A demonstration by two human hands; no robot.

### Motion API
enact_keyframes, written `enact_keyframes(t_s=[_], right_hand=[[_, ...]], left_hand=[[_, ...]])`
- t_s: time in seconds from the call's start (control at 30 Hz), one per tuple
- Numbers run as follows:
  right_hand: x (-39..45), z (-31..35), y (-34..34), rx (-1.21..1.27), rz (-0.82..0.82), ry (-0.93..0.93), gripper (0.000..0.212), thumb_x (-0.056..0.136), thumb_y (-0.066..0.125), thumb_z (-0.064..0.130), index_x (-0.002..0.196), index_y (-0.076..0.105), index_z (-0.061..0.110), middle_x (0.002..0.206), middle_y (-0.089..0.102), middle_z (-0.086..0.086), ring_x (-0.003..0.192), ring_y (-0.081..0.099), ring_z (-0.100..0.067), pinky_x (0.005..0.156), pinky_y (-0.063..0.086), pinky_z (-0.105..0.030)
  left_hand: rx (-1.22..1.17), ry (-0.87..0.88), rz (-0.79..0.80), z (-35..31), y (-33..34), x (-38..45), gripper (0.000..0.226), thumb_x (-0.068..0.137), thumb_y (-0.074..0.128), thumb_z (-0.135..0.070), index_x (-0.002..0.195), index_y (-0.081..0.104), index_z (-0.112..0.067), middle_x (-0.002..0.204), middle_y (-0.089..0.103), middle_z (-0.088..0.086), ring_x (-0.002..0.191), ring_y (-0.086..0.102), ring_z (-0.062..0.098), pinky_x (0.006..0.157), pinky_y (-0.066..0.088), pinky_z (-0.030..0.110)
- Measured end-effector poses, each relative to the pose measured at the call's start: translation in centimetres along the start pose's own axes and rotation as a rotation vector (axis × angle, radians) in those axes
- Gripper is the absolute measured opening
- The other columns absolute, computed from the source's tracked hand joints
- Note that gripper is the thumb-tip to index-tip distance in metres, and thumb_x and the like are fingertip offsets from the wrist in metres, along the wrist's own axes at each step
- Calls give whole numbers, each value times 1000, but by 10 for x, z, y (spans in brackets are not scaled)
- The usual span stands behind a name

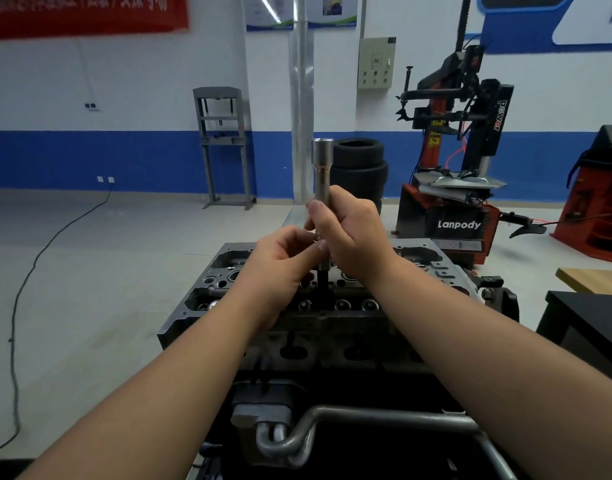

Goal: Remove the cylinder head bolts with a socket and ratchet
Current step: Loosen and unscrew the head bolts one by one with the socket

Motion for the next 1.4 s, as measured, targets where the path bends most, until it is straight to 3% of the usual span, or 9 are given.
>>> enact_keyframes(t_s=[0.1, 0.2, 0.37, 0.57, 0.77, 1.0, 1.13, 1.27, 1.4], right_hand=[[0, 4, -5, -30, -48, -40, 27, 95, 61, 35, 77, 55, 16, 58, 55, 6, 52, 56, -10, 52, 46, -26], [0, -2, -6, 3, -58, 0, 36, 98, 57, 33, 77, 58, 4, 58, 60, -6, 54, 60, -19, 53, 51, -40], [-1, -4, -3, -53, -26, 20, 55, 98, 33, 43, 88, 65, 0, 75, 68, -6, 67, 65, -18, 64, 53, -44], [-1, -1, -7, -73, -72, -31, 34, 94, 54, 49, 87, 52, 16, 64, 59, 1, 57, 60, -10, 54, 50, -25], [-1, -1, -1, -137, -49, -32, 43, 99, 40, 45, 80, 52, 9, 63, 59, -5, 57, 58, -22, 55, 49, -47], [-1, 0, -3, -54, -35, -59, 30, 100, 43, 44, 86, 51, 19, 59, 53, 15, 56, 59, -6, 54, 43, -17], [-3, 2, -7, -82, -81, -84, 23, 97, 55, 43, 85, 47, 25, 57, 50, 17, 57, 60, -4, 53, 43, -12], [-2, 3, -2, -84, -76, -70, 30, 99, 44, 42, 83, 49, 16, 59, 53, 16, 57, 56, -4, 54, 42, -17], [-1, 1, -1, -74, -49, -50, 41, 100, 33, 40, 85, 54, 9, 68, 58, 12, 61, 59, -8, 57, 48, -30]], left_hand=[[1, 0, -34, 2, -4, 1, 21, 89, 75, -33, 101, 70, -16, 91, 77, 2, 85, 70, 20, 84, 56, 42], [-75, -43, 26, 4, -1, 1, 25, 92, 68, -33, 110, 72, -15, 105, 77, 7, 107, 71, 31, 98, 55, 45], [-75, -79, 153, 4, 11, -2, 24, 107, 50, -24, 119, 70, -22, 111, 78, 2, 109, 73, 18, 93, 59, 31], [-68, -4, -9, -3, -1, -1, 35, 73, 78, -41, 96, 70, -16, 99, 73, 20, 97, 69, 38, 100, 52, 62], [-74, -81, 101, 3, 6, -1, 22, 104, 54, -26, 118, 70, -19, 108, 78, 4, 104, 74, 19, 89, 60, 31], [-30, -28, 26, -4, 2, -3, 38, 81, 71, -43, 106, 72, -15, 102, 76, 11, 101, 71, 34, 95, 56, 54], [-30, -28, 1, -2, 0, -1, 33, 79, 73, -44, 100, 72, -19, 98, 77, 6, 94, 69, 31, 94, 54, 50], [-41, -88, 107, 2, 8, -2, 27, 105, 51, -34, 119, 70, -22, 110, 78, 1, 108, 73, 19, 98, 55, 40], [-43, -100, 137, 3, 10, -3, 26, 107, 48, -29, 119, 70, -19, 111, 78, 4, 109, 73, 20, 101, 54, 42]])
Point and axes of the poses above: each hand's wrist, its own x-axis towards the middle knuckle, its own y-axis out of the palm, z = x × y, the point moved 10 cm from there along x, towards the middle knuckle
